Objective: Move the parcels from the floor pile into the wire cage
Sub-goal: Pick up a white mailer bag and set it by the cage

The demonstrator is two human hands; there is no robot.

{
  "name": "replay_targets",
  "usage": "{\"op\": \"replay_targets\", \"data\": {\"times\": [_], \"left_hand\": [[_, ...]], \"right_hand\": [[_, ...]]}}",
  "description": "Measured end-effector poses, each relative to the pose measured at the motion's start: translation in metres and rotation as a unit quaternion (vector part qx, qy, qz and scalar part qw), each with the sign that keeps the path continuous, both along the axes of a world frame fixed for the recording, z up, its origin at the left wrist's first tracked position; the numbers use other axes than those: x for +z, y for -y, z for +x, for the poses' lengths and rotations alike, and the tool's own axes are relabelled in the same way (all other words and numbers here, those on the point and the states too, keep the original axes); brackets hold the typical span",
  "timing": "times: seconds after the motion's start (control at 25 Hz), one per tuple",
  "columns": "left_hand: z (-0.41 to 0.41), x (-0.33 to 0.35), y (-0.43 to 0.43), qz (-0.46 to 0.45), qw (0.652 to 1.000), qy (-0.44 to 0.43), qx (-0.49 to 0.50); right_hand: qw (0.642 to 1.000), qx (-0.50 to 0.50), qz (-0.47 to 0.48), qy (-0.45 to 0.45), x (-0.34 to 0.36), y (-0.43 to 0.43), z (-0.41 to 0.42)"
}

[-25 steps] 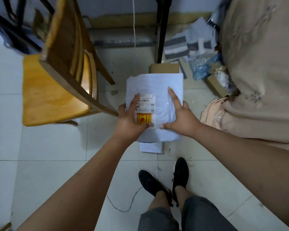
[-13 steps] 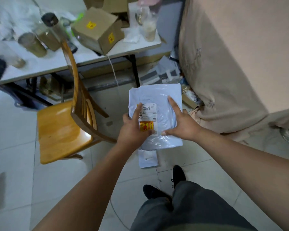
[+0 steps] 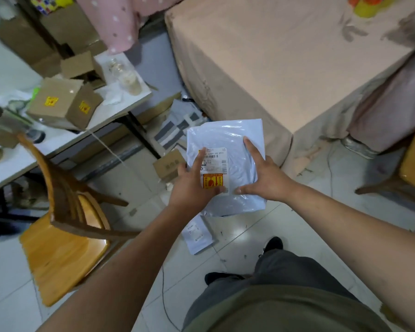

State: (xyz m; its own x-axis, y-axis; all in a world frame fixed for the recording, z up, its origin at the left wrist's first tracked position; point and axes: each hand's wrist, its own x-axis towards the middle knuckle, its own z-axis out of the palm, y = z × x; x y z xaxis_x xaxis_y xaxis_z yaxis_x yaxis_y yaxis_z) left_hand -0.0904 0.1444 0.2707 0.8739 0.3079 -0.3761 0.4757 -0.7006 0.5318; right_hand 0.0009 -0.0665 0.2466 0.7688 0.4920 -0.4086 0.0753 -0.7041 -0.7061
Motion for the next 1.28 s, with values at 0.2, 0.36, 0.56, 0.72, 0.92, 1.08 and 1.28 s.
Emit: {"op": "replay_targets", "data": {"times": [0.2, 0.36, 0.56, 0.72, 0.92, 1.08, 1.28], "left_hand": [[0.055, 0.006, 0.076, 0.025, 0.998, 0.015, -0.063], [0.091, 0.006, 0.127, 0.018, 0.993, 0.030, -0.114], [0.135, 0.006, 0.182, -0.011, 0.975, 0.051, -0.218], [0.171, 0.007, 0.219, -0.048, 0.944, 0.048, -0.324], [0.202, 0.011, 0.280, -0.073, 0.867, 0.055, -0.490], [0.203, 0.013, 0.330, -0.083, 0.790, 0.058, -0.605], [0.170, 0.013, 0.404, -0.070, 0.695, 0.047, -0.714]], "right_hand": [[0.998, -0.055, 0.000, 0.013, 0.002, 0.081, 0.030], [0.995, -0.101, 0.006, 0.016, 0.009, 0.143, 0.045], [0.980, -0.199, 0.004, 0.007, 0.015, 0.209, 0.044], [0.948, -0.318, 0.003, 0.007, 0.021, 0.245, 0.026], [0.876, -0.481, -0.014, 0.030, 0.027, 0.276, -0.027], [0.815, -0.577, -0.025, 0.034, 0.028, 0.286, -0.075], [0.735, -0.676, -0.031, 0.038, 0.025, 0.305, -0.147]]}}
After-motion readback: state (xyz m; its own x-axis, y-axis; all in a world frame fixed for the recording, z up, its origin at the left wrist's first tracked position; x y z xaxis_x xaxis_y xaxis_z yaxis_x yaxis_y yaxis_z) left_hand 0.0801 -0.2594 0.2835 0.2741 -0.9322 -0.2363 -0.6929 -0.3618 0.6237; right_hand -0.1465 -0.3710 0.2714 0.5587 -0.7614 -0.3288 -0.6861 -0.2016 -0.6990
